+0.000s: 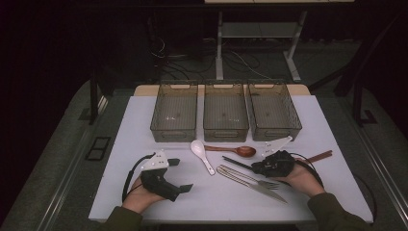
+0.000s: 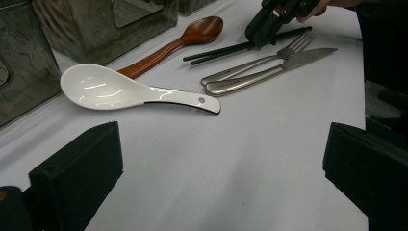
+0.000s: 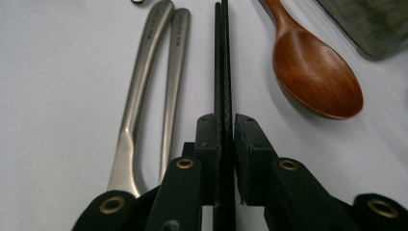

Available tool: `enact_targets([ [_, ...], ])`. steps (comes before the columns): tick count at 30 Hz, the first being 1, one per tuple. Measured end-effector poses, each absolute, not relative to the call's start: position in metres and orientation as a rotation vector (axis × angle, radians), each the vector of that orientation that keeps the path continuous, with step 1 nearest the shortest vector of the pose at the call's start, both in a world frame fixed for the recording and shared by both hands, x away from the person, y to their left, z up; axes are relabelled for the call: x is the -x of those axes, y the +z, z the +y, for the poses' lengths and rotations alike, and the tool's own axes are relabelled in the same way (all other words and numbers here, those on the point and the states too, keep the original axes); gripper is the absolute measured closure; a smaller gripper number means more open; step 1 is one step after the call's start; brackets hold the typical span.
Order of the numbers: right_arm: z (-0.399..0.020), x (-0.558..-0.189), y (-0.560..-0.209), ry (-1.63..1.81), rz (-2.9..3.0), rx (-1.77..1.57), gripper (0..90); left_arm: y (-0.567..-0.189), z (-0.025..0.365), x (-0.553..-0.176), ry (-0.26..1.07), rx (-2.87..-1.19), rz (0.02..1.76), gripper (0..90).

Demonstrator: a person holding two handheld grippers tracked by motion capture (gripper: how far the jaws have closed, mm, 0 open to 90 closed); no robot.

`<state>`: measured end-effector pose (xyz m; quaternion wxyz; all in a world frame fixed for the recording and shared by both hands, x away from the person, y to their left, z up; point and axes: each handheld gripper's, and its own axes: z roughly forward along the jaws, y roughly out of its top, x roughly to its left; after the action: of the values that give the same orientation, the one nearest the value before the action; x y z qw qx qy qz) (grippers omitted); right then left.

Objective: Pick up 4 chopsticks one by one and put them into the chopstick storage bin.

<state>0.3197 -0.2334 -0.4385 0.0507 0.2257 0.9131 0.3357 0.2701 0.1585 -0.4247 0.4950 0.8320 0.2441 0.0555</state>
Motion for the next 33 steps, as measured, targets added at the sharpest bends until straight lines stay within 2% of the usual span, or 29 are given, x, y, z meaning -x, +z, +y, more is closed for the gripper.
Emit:
enact_targets([
  [3, -0.233, -0.32, -0.441, 1.021, 2.776, -0.709, 79.7, -0.425, 0.158, -0.27, 0.133, -2.016, 0.592, 0.0],
  [11, -0.241, -0.319, -0.435, 1.077, 2.728, -0.754, 61.4, -0.425, 0.158, -0.27, 0.133, -2.016, 0.591, 0.0],
  [15, -0.253, -0.317, -0.427, 1.125, 2.672, -0.782, 58.8, -0.425, 0.159, -0.27, 0.13, -2.016, 0.589, 0.0],
  [19, -0.263, -0.315, -0.425, 1.125, 2.673, -0.8, 60.5, -0.425, 0.158, -0.27, 0.129, -2.016, 0.588, 0.0],
  [28, -0.298, -0.297, -0.42, 1.108, 2.677, -0.829, 71.8, -0.425, 0.158, -0.27, 0.124, -2.016, 0.587, 0.0],
  [33, -0.31, -0.287, -0.423, 1.084, 2.679, -0.836, 74.1, -0.425, 0.158, -0.27, 0.125, -2.015, 0.588, 0.0],
])
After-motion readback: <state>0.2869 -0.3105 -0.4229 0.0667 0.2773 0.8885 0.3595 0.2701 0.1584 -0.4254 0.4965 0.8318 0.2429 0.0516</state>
